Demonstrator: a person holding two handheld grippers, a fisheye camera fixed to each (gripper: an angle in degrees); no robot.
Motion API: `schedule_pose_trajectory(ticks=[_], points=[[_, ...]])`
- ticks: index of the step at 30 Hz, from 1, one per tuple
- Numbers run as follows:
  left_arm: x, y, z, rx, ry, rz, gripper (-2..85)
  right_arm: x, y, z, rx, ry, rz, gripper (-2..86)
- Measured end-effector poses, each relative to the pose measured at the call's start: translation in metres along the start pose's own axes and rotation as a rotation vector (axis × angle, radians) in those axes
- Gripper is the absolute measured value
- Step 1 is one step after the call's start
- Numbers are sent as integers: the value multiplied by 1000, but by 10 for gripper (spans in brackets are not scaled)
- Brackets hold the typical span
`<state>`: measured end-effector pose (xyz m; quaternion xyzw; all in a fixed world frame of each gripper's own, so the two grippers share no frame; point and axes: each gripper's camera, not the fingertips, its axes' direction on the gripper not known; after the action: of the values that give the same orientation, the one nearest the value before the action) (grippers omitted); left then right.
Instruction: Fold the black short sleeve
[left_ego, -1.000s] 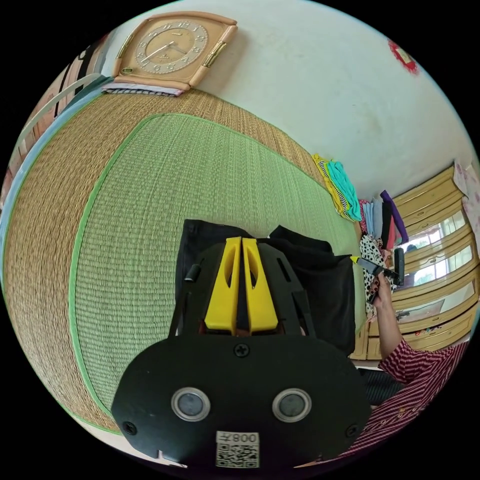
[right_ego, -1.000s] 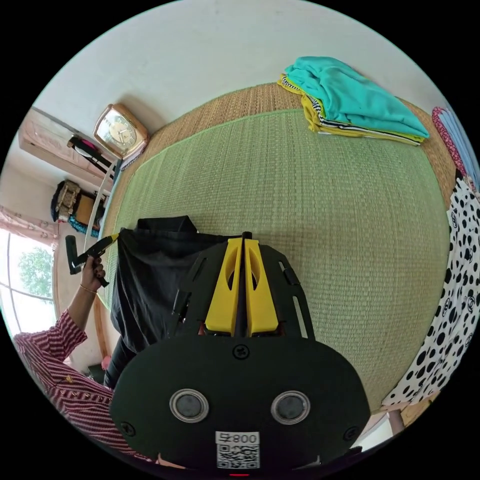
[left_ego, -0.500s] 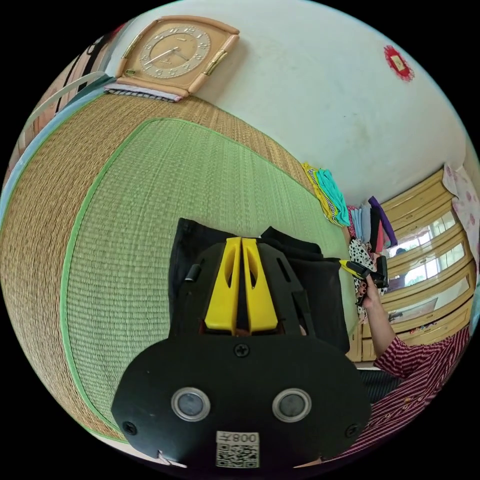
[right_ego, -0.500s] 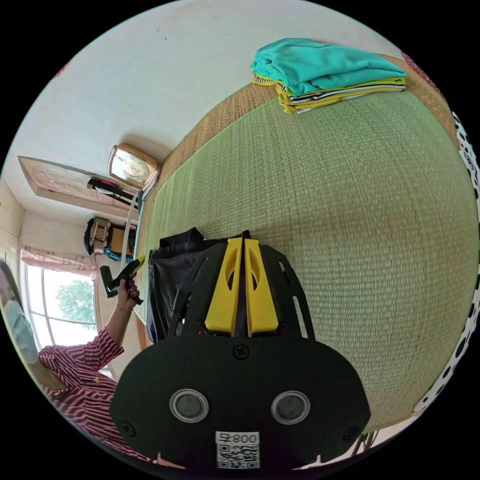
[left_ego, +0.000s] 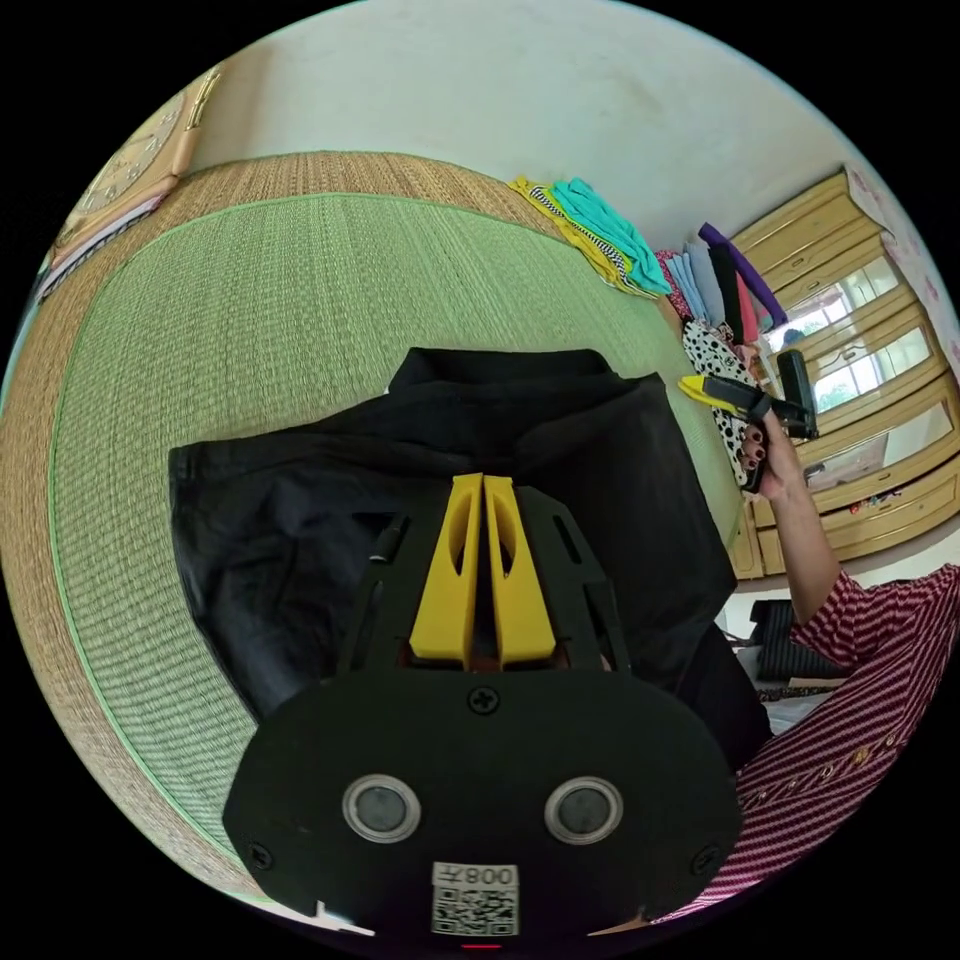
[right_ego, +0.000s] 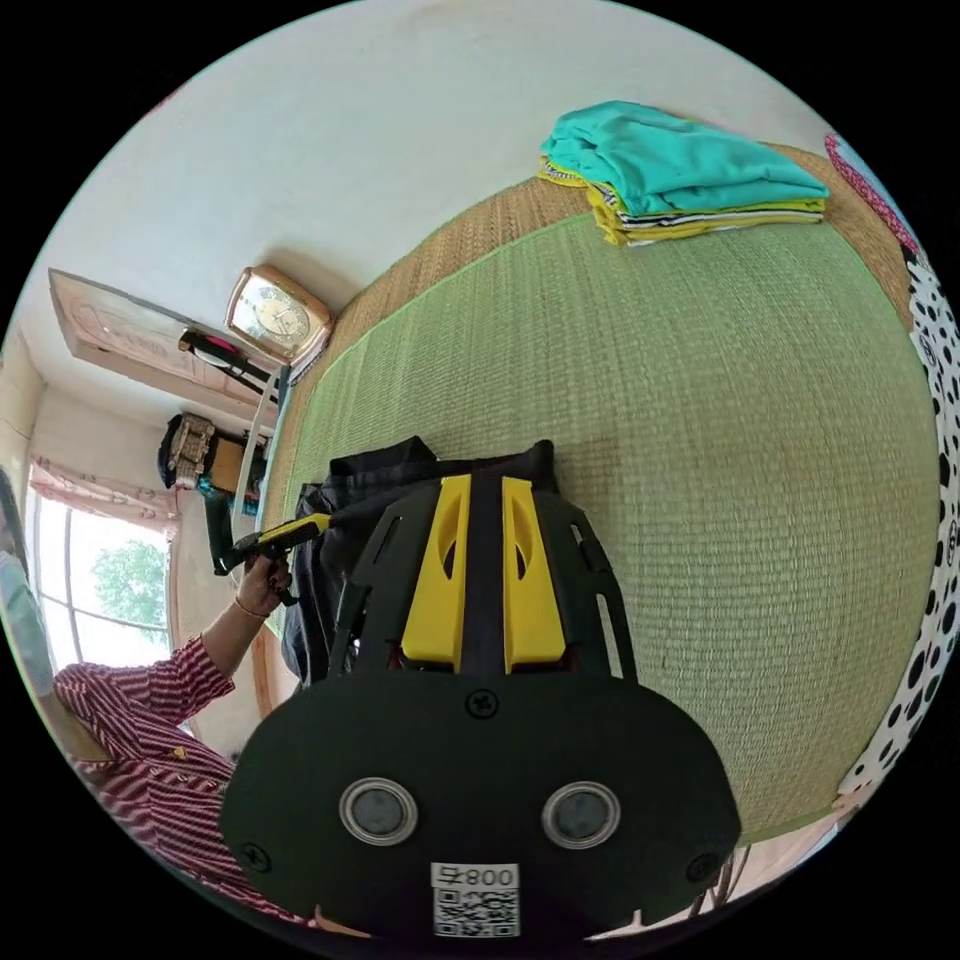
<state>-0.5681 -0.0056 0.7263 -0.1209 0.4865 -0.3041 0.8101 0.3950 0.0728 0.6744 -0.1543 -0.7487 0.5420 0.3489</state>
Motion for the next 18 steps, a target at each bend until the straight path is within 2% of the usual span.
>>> schedule_pose_trajectory(ticks=[4,9,13,18], points=[[8,6,4,-12,-12,25,7,-54,-27,40,-98,86,-165,74],[19,8,-4,38,-23,53,26,-71,-26,91,-246,196,-247,80],[27,3,3,15,-76,73,42,-71,-11,103,-253,233,-256,77],[33,6,11,-13,-116,84,21,-74,-6,107,-233,260,-253,55]])
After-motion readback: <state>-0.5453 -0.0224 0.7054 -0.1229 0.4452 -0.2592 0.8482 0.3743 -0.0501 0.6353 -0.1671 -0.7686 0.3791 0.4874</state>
